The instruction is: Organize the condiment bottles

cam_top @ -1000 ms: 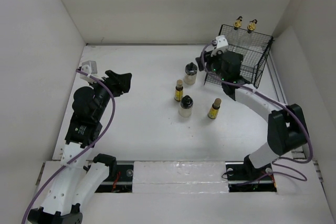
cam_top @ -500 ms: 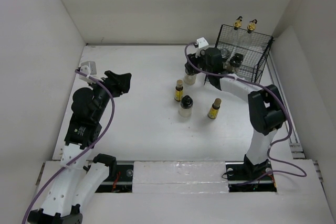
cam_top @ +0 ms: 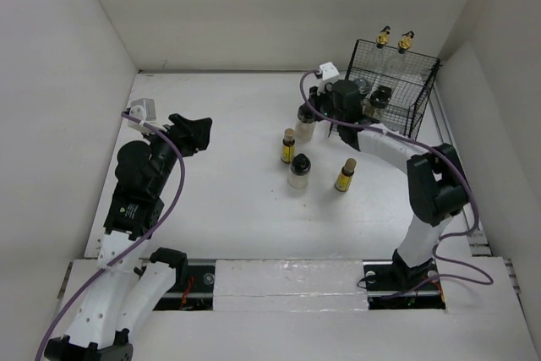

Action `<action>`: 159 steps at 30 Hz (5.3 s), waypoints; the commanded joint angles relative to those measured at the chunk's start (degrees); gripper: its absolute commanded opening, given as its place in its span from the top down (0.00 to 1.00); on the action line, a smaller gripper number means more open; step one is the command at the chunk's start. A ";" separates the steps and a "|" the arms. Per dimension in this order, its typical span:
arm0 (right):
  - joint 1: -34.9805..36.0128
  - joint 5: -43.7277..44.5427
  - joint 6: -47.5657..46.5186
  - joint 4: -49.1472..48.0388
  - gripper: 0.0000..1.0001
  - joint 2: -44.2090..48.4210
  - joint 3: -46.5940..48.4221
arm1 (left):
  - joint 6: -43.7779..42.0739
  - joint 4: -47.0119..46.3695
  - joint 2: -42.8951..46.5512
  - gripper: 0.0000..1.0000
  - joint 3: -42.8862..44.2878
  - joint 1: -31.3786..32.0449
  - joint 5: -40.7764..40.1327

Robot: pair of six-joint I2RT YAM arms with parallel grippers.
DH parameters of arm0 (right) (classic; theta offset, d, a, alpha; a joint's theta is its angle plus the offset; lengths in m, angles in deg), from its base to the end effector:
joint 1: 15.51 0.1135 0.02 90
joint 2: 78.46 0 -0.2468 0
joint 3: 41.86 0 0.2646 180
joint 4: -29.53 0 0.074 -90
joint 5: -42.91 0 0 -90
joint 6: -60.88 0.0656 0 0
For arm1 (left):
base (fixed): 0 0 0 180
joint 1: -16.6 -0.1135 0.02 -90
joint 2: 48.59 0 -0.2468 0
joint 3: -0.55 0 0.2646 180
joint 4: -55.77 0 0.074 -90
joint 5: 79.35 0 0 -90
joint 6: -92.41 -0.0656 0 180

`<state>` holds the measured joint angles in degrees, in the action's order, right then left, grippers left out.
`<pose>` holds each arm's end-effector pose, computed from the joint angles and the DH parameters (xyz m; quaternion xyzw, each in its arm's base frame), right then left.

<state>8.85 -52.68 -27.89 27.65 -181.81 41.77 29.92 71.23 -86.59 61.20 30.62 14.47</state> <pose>0.4152 0.1950 0.2217 -0.1900 0.7851 0.1687 0.5649 0.2008 -0.0546 0.3848 -0.0528 0.6594 -0.2864 0.6931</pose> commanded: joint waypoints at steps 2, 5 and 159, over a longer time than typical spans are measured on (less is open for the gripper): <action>-1.77 -0.05 1.05 -10.24 0.92 16.32 0.14 | -0.26 -3.23 0.21 0.36 -0.18 -0.31 0.75; -5.63 1.36 1.05 -9.63 0.92 24.32 -2.58 | -0.26 -3.23 0.73 0.36 -0.18 -0.31 0.14; -13.37 5.58 2.63 -14.11 0.97 17.14 -13.47 | -0.26 -3.76 -1.46 0.47 -0.18 0.22 2.60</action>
<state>-5.42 -46.95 -25.64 23.28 -164.41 28.67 29.94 70.60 -87.81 60.90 30.76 16.26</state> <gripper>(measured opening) 0.355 0.531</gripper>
